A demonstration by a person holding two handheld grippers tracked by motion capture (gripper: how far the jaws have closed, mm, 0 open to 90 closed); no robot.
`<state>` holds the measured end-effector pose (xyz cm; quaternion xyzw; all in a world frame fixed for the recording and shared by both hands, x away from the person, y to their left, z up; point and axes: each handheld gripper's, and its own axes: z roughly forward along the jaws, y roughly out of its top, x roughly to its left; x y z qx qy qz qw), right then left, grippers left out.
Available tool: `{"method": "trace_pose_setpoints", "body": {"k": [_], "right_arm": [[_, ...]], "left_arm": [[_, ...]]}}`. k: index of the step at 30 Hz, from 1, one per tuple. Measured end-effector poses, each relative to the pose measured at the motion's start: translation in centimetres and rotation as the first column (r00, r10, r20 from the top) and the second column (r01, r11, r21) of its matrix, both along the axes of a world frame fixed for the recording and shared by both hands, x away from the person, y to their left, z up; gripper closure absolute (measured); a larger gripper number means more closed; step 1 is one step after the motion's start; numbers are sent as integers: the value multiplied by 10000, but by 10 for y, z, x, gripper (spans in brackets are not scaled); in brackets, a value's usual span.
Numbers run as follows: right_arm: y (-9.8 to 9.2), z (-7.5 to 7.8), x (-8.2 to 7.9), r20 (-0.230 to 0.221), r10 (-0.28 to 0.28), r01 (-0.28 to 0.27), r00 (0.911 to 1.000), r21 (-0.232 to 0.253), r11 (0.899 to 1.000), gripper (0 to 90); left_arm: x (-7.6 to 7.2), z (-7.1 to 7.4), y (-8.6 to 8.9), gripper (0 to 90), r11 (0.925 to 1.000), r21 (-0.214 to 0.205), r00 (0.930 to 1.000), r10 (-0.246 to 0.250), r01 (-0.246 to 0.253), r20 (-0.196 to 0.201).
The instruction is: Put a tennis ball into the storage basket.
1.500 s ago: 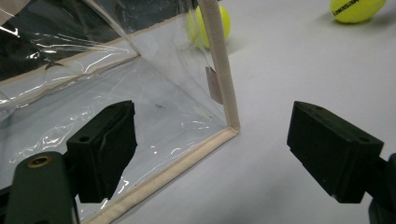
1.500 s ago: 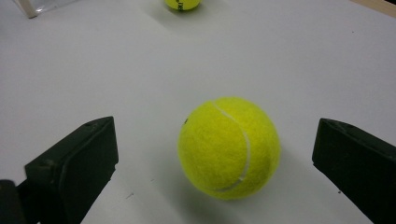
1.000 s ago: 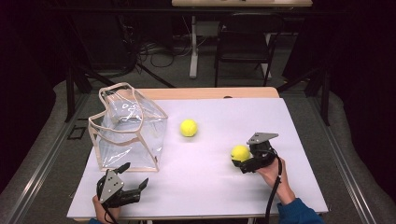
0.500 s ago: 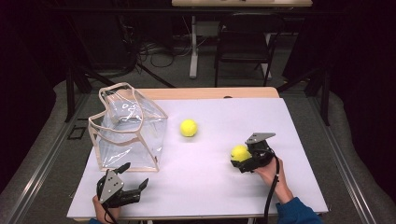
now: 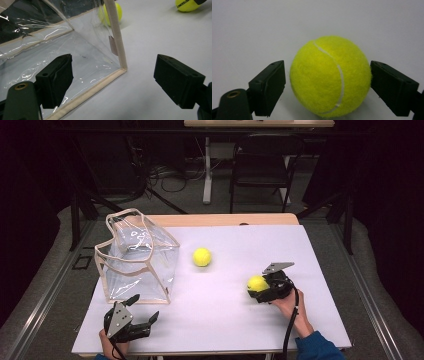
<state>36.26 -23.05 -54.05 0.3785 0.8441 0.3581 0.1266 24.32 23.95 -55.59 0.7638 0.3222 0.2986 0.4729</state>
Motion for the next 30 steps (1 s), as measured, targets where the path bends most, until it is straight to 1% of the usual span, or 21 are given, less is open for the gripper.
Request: {"method": "trace_pose_setpoints", "body": {"k": [2, 6, 13, 15, 16, 18, 20, 21, 30], "right_arm": [[0, -1, 1, -123, 12, -12, 9999, -25, 10000, 165], [1, -2, 1, -110, -57, 56, 9999, -155, 9999, 243], [1, -1, 1, -122, -12, 9, 9999, -214, 9998, 255], [1, 0, 1, -16, -16, 16, 10000, -245, 9997, 256], [1, 0, 1, -15, -15, 14, 10000, -264, 9996, 256], [2, 0, 0, -21, 14, -14, 10000, -273, 9996, 256], [2, 1, 0, 5, 19, -19, 10000, -316, 9995, 257], [2, 2, 0, 65, 31, -29, 10000, -330, 9995, 257], [1, 6, -3, 183, 59, -53, 9998, -330, 9994, 258]], "left_arm": [[0, 0, -1, 159, 10000, -43, 10000, 15, -15, 4], [0, 0, 0, 159, 10000, -41, 10000, 14, -14, 1], [0, 0, -1, 159, 10000, -44, 10000, 28, -28, -9], [0, 0, 0, 159, 10000, -42, 10000, 6, -6, -28], [0, 0, 0, 159, 10000, 0, 10000, 14, -14, -2], [0, -1, -1, 159, 10000, -77, 10000, 20, -20, -10], [1, -1, 0, 159, 10000, -46, 10000, 11, -11, -30], [1, 0, 0, 159, 10000, -37, 10000, 3, -3, -22], [1, -1, 0, 159, 10000, -55, 10000, 32, -32, -9]]}}
